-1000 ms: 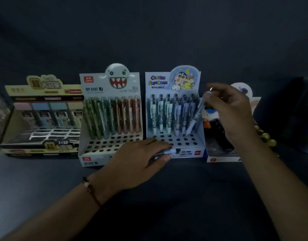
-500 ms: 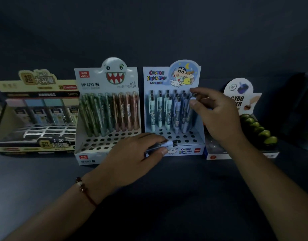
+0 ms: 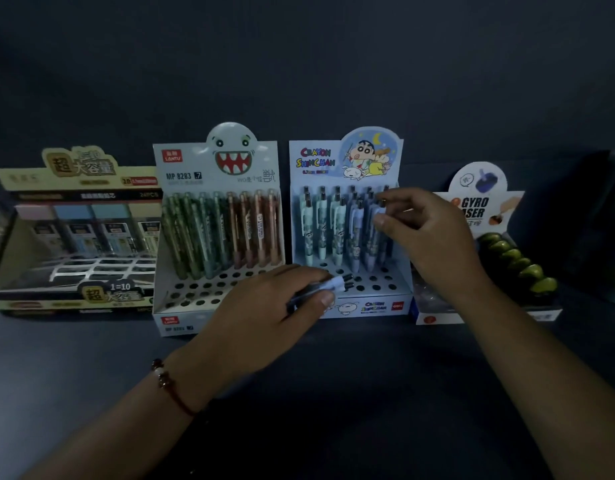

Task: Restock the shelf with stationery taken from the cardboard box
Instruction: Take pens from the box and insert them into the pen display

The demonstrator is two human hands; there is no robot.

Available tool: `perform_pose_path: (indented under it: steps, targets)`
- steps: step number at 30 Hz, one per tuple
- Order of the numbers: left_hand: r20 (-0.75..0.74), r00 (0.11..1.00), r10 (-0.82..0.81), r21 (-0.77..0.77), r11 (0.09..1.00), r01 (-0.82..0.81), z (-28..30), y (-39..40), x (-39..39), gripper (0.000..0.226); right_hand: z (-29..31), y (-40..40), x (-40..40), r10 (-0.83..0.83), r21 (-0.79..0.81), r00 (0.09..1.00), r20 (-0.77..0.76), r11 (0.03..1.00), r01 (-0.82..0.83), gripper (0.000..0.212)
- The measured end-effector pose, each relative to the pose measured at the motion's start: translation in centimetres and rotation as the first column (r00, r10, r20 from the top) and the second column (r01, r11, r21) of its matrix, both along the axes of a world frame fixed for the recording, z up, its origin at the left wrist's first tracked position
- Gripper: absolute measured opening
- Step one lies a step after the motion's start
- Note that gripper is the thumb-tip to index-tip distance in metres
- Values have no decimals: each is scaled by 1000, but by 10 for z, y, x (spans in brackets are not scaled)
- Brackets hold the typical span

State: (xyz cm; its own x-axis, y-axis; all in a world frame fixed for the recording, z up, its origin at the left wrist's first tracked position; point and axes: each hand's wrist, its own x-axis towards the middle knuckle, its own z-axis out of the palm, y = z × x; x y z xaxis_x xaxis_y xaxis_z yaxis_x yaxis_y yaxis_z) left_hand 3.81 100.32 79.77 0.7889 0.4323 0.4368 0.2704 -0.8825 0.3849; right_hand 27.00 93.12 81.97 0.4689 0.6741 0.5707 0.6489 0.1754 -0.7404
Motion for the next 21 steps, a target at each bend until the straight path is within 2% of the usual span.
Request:
perform_pose_path:
  steps: [3,8,11,13,15,18,19,21]
  targets:
    - [36,999,3,-36,999,-2,0,0,-1,38,-1,2,0,7,-28,1000,17,1000,-7,26]
    - [93,996,14,-83,996,-6,0,0,0,16,-6,4,0,15,-32,1000,-7,999,-15,27]
    - [147,989,19,-148,989,3,3,-2,2,25,-6,0,-6,-21,23,1000,-17,999,22,28]
    - [213,977,25,-201,979,19,6,-5,3,30,-1,-6,-16,-34,84,999,38,996,31,30]
    - [285,957,44,-243,970,28,9,-8,3,22,4,-12,-31,62,66,996,66,996,-66,29]
    - [347,934,85,-324,945,34,12,-11,3,18,5,-17,-54,314,-151,949,-25,937,-314,31]
    - [367,925,95,-360,932,47,12,-11,3,17,3,-16,-59,360,-178,931,-64,913,-366,29]
    - [390,915,102,-401,914,69,11,-12,3,15,0,-14,-64,394,-133,907,-148,901,-413,21]
